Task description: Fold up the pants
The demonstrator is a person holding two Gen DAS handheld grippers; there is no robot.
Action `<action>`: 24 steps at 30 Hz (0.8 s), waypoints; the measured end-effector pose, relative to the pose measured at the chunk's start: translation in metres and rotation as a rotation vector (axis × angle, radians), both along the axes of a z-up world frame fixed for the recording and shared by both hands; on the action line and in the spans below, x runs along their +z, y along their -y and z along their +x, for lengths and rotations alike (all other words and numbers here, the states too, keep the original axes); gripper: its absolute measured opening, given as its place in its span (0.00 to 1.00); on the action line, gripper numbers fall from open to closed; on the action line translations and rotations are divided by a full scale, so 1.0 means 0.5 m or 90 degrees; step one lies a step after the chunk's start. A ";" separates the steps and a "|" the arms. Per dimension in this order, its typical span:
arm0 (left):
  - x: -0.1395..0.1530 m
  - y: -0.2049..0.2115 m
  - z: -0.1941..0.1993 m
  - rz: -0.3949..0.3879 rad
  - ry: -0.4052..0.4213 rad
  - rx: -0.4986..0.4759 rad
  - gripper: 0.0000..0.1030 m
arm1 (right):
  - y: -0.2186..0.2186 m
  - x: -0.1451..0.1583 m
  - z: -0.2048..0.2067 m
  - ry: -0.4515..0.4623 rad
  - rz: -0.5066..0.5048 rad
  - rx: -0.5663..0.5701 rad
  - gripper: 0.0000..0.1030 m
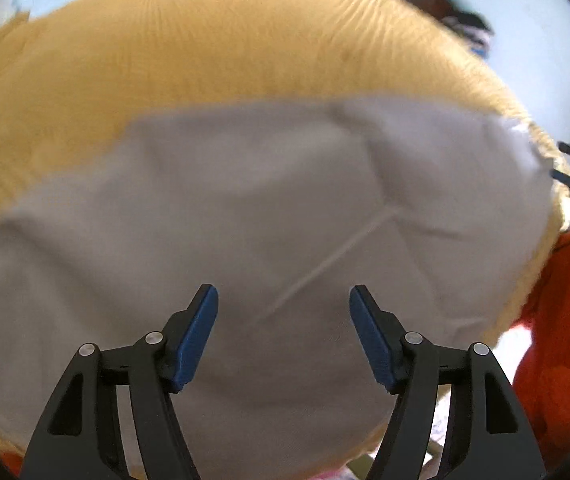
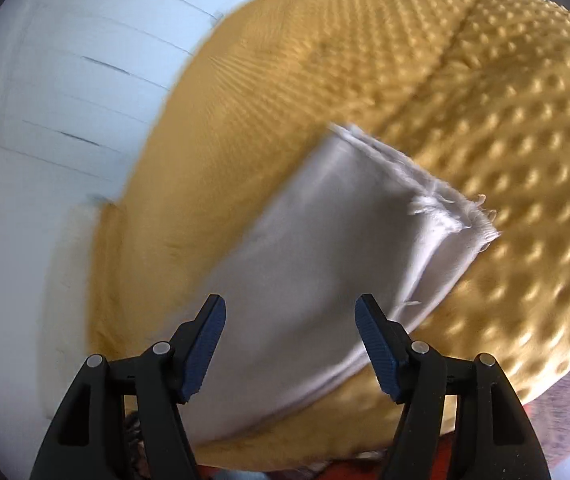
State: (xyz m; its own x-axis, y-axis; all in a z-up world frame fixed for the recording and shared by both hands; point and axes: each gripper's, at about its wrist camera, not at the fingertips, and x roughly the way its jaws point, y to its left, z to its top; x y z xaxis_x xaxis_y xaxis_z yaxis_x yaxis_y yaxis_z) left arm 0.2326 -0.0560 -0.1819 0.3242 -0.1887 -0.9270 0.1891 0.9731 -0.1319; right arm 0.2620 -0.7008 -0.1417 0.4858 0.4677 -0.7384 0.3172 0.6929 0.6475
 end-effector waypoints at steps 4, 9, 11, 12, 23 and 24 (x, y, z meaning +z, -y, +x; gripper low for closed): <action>0.000 -0.002 -0.004 0.004 0.002 0.007 0.68 | 0.054 -0.038 -0.001 -0.106 -0.026 -0.046 0.27; 0.037 -0.043 -0.012 -0.020 0.020 0.044 0.68 | 0.087 0.018 -0.050 -0.042 -0.043 -0.082 0.47; 0.050 -0.032 -0.010 -0.044 0.029 0.045 0.68 | 0.103 0.017 -0.056 -0.035 -0.032 -0.098 0.49; 0.056 -0.023 -0.008 -0.046 0.033 0.036 0.68 | 0.111 0.011 -0.056 -0.040 -0.031 -0.098 0.49; 0.067 0.235 0.013 -0.003 0.066 -0.176 0.71 | 0.139 -0.095 0.043 -0.061 0.033 -0.055 0.15; 0.050 0.263 0.012 0.022 0.054 -0.205 0.74 | 0.132 -0.097 0.046 -0.058 0.035 -0.043 0.09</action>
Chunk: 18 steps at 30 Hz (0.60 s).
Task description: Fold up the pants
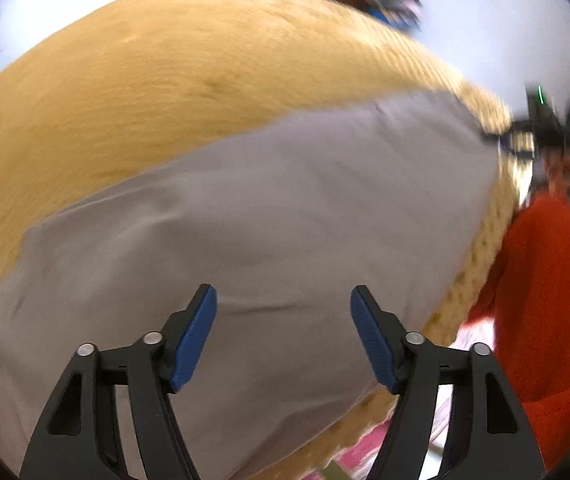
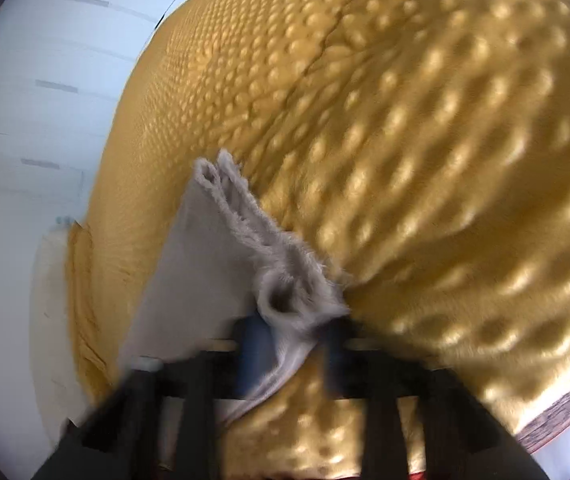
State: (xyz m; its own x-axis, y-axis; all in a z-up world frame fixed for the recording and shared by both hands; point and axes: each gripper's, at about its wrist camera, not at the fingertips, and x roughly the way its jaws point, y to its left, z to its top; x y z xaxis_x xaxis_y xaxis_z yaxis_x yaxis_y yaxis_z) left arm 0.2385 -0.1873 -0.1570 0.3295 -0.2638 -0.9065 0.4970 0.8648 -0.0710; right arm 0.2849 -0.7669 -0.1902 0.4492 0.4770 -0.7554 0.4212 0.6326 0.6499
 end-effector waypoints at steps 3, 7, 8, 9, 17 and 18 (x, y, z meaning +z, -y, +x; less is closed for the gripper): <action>-0.074 0.056 -0.013 0.116 -0.006 -0.070 0.79 | -0.014 0.010 0.004 0.012 -0.020 0.011 0.08; -0.033 0.030 0.016 0.057 -0.045 -0.045 0.75 | -0.039 0.041 0.006 0.028 -0.088 0.043 0.08; -0.011 0.014 0.035 0.022 -0.046 -0.021 0.75 | -0.050 0.045 0.006 0.035 -0.108 0.053 0.08; 0.008 0.000 0.061 -0.002 -0.041 0.008 0.76 | -0.063 0.056 0.008 0.040 -0.130 0.065 0.08; -0.078 0.037 0.284 0.090 -0.084 0.125 0.79 | -0.062 0.035 0.017 0.026 -0.101 0.085 0.12; -0.077 0.028 0.292 0.071 -0.089 0.151 0.79 | -0.058 0.030 0.014 0.023 -0.088 0.084 0.12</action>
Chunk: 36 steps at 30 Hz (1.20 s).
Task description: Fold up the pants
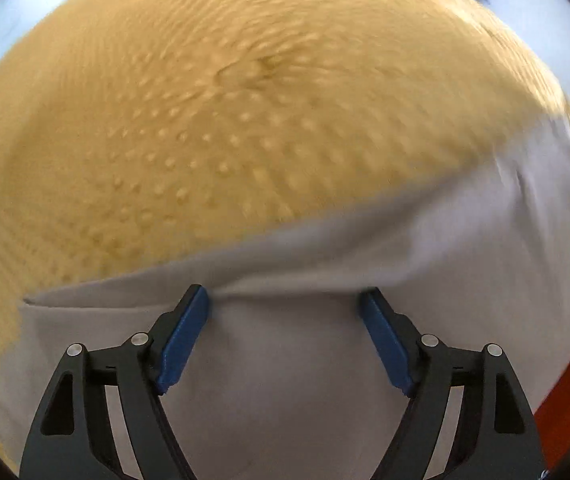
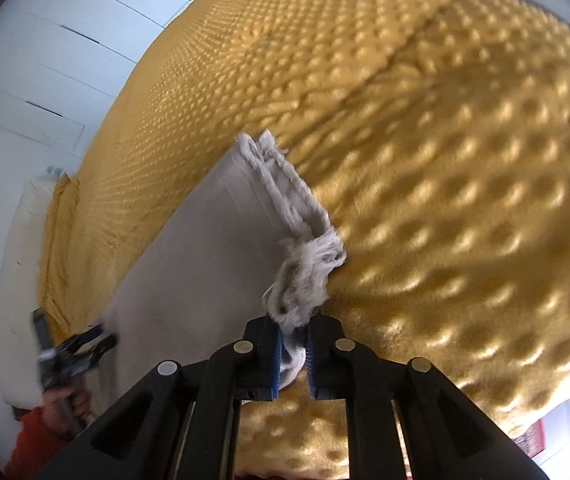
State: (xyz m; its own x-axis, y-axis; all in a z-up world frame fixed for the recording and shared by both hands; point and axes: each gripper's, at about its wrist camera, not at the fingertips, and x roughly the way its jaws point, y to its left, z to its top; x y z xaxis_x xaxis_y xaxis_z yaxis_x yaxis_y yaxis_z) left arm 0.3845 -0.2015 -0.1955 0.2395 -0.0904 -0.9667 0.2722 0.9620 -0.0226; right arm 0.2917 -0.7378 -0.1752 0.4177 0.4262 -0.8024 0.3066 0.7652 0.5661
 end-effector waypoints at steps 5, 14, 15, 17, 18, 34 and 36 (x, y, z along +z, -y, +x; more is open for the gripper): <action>0.029 0.003 -0.006 -0.020 0.040 0.022 0.79 | 0.010 -0.014 -0.009 -0.007 0.029 -0.008 0.13; 0.052 0.081 -0.240 0.030 0.079 -0.159 0.84 | 0.026 -0.032 -0.015 0.002 0.107 -0.002 0.29; 0.047 0.089 -0.257 0.020 0.060 -0.176 0.84 | 0.028 -0.035 -0.015 0.001 0.112 -0.004 0.29; 0.032 0.104 -0.299 0.032 0.058 -0.204 0.84 | 0.034 -0.043 -0.011 -0.003 0.128 -0.011 0.29; 0.029 0.108 -0.313 0.048 0.075 -0.218 0.84 | 0.035 -0.047 -0.010 -0.007 0.134 -0.012 0.29; 0.108 -0.236 -0.274 -0.115 0.046 0.090 0.82 | -0.124 0.237 -0.046 0.173 0.075 0.094 0.06; 0.079 -0.265 -0.295 -0.102 0.031 0.105 0.80 | -0.182 0.297 -0.039 0.209 0.109 0.124 0.06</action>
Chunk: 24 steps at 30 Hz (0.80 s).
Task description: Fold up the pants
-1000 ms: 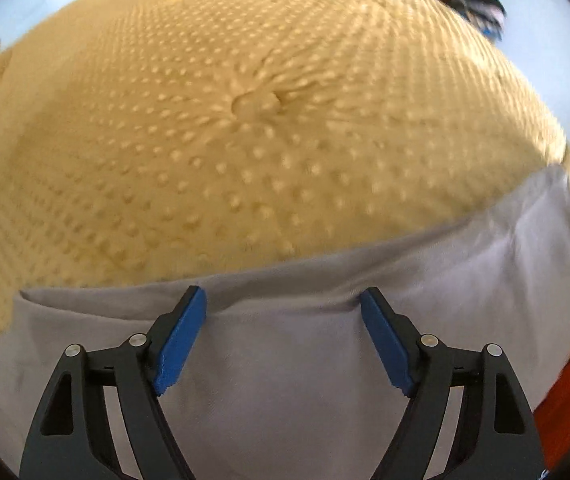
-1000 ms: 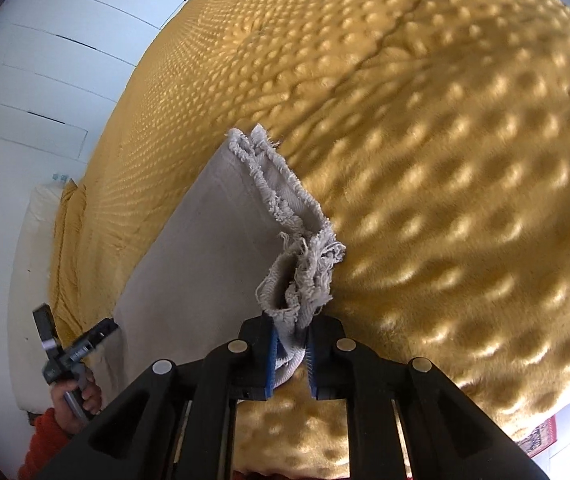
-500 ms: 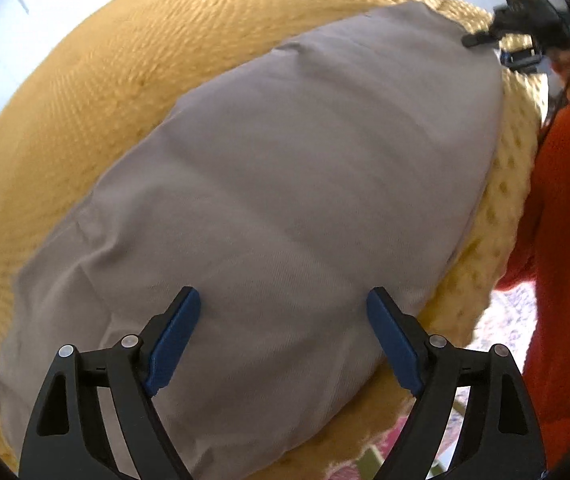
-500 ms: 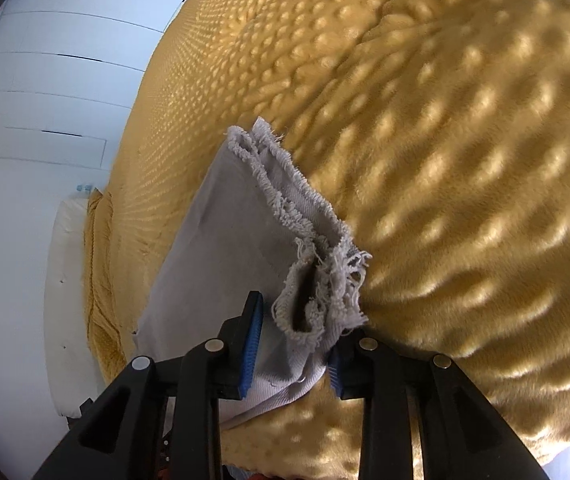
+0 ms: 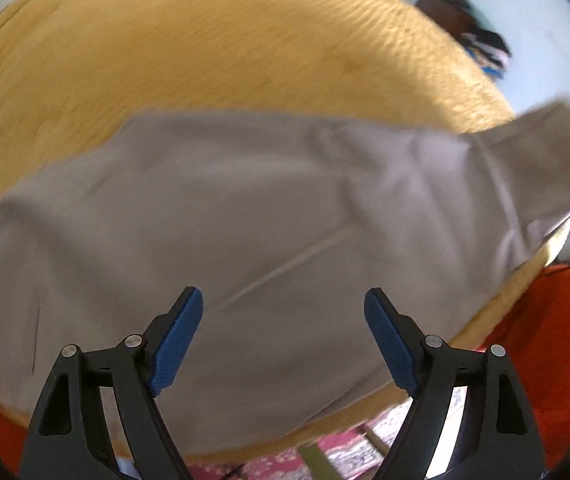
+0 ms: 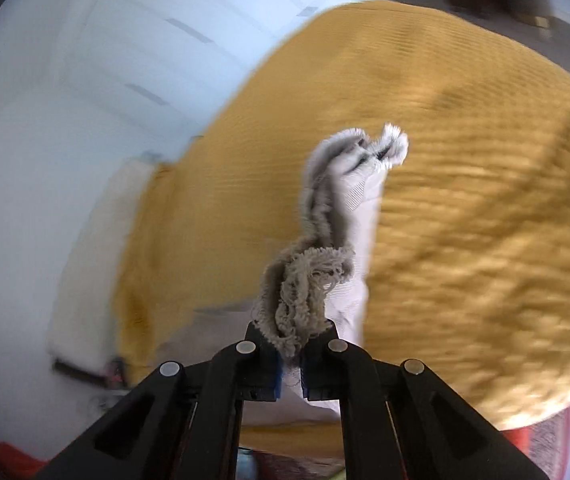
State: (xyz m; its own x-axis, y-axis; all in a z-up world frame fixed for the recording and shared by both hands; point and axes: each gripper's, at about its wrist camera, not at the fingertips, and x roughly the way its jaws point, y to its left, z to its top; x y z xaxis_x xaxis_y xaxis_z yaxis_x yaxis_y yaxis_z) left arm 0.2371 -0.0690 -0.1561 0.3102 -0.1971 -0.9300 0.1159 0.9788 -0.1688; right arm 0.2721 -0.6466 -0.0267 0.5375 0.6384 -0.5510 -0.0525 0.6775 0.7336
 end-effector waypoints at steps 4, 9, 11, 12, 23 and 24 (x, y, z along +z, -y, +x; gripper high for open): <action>0.007 -0.045 -0.043 -0.019 0.028 0.027 0.80 | -0.182 0.133 0.028 0.066 0.044 0.104 0.06; 0.025 -0.173 -0.052 -0.072 0.082 0.145 0.80 | -0.437 0.185 0.053 0.073 0.073 0.235 0.06; 0.022 -0.213 -0.061 -0.061 0.102 0.179 0.80 | -0.553 0.162 0.057 0.057 0.070 0.286 0.06; 0.019 -0.228 -0.068 -0.052 0.110 0.191 0.80 | -0.596 0.146 0.057 0.046 0.070 0.304 0.06; -0.039 -0.370 -0.116 -0.102 0.097 0.317 0.80 | -0.985 -0.165 0.005 -0.086 -0.093 0.420 0.28; -0.041 -0.377 -0.117 -0.111 0.096 0.326 0.80 | -0.987 -0.183 -0.004 -0.109 -0.072 0.423 0.47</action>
